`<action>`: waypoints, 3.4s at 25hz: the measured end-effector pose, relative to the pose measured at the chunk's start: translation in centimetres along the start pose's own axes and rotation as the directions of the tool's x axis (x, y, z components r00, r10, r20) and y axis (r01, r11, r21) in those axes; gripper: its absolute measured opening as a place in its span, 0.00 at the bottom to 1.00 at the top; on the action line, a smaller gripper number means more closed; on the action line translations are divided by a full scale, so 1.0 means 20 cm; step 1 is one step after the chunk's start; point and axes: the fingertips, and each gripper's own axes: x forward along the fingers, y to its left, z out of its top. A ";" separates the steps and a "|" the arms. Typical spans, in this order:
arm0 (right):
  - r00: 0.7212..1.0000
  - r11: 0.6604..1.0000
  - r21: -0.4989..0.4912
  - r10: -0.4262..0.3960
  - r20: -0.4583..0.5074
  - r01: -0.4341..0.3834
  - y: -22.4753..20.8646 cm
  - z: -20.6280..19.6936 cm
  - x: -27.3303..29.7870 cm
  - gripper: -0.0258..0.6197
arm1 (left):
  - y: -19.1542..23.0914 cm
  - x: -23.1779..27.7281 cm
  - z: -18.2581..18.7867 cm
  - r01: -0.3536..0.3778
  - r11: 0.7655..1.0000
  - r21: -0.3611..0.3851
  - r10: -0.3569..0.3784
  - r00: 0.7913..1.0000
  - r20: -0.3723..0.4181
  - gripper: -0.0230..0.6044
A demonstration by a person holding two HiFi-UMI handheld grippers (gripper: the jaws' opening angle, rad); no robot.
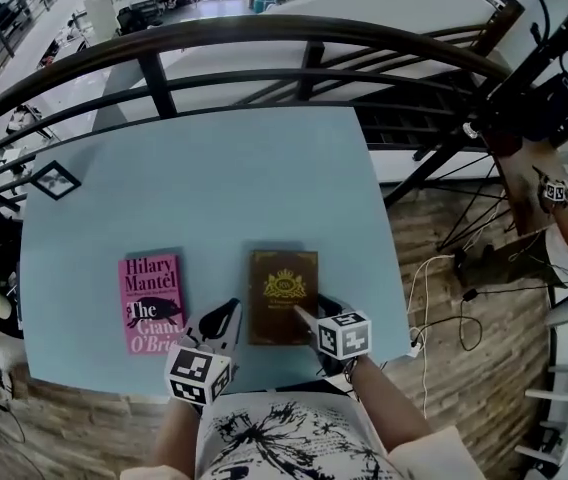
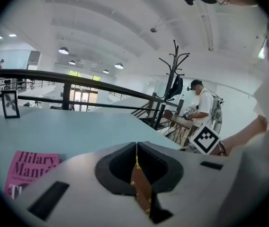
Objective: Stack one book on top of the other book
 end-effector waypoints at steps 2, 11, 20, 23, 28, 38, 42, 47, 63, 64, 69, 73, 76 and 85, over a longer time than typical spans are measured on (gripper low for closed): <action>1.000 1.000 0.023 0.014 -0.005 -0.013 0.00 -0.01 0.00 0.41 | 0.00 0.04 -0.05 0.014 1.000 -0.028 -0.016 0.998 -0.058 0.06; 0.999 0.999 0.026 0.038 -0.001 -0.038 0.01 -0.01 0.01 0.40 | -0.05 0.22 -0.33 0.046 0.982 -0.184 -0.106 0.938 -0.329 0.27; 0.998 0.997 0.025 0.068 0.013 -0.069 0.00 -0.01 0.01 0.41 | -0.02 0.32 -0.57 -0.026 0.942 -0.334 -0.131 0.889 -0.438 0.48; 0.997 0.997 0.022 0.077 0.017 -0.077 0.00 -0.01 0.01 0.41 | -0.03 0.36 -0.65 -0.033 0.914 -0.403 -0.166 0.878 -0.448 0.48; 0.996 0.996 0.029 0.086 0.021 -0.087 0.01 -0.01 0.01 0.41 | -0.05 0.37 -0.67 -0.032 0.869 -0.493 -0.207 0.883 -0.422 0.48; 0.996 0.996 0.046 0.084 -0.031 -0.082 0.02 -0.03 -0.03 0.39 | -0.10 0.33 -0.67 -0.086 0.872 -0.481 -0.149 0.890 -0.430 0.48; 0.996 0.996 -0.003 0.091 -0.003 -0.091 0.09 0.03 -0.07 0.38 | -0.09 0.27 -0.61 -0.089 0.887 -0.454 -0.123 0.900 -0.418 0.48; 0.995 0.995 -0.031 0.095 0.021 -0.095 0.27 0.10 -0.05 0.36 | 0.03 0.14 -0.53 -0.095 0.920 -0.379 -0.081 0.902 -0.425 0.48; 0.988 0.985 -0.084 0.153 0.028 -0.150 1.29 0.23 0.28 0.35 | 0.78 -0.63 -0.44 -0.167 0.914 -0.371 0.006 0.918 -0.397 0.48; 0.987 0.985 -0.081 0.157 0.019 -0.155 1.34 0.22 0.30 0.35 | 0.82 -0.67 -0.45 -0.172 0.911 -0.376 0.009 0.917 -0.399 0.48; 0.985 0.984 -0.055 0.166 -0.036 -0.168 1.48 0.18 0.42 0.35 | 0.96 -0.78 -0.51 -0.200 0.892 -0.407 0.010 0.906 -0.423 0.48; 0.987 0.987 -0.042 0.153 -0.055 -0.155 1.54 0.15 0.48 0.35 | 1.03 -0.81 -0.57 -0.201 0.863 -0.463 -0.020 0.903 -0.429 0.48; 0.989 0.990 -0.028 0.139 -0.056 -0.141 1.58 0.14 0.53 0.35 | 1.09 -0.83 -0.59 -0.192 0.859 -0.474 -0.034 0.903 -0.428 0.48; 0.992 0.995 0.002 0.104 -0.066 -0.104 1.58 0.10 0.61 0.35 | 1.15 -0.81 -0.66 -0.193 0.825 -0.530 -0.074 0.895 -0.441 0.48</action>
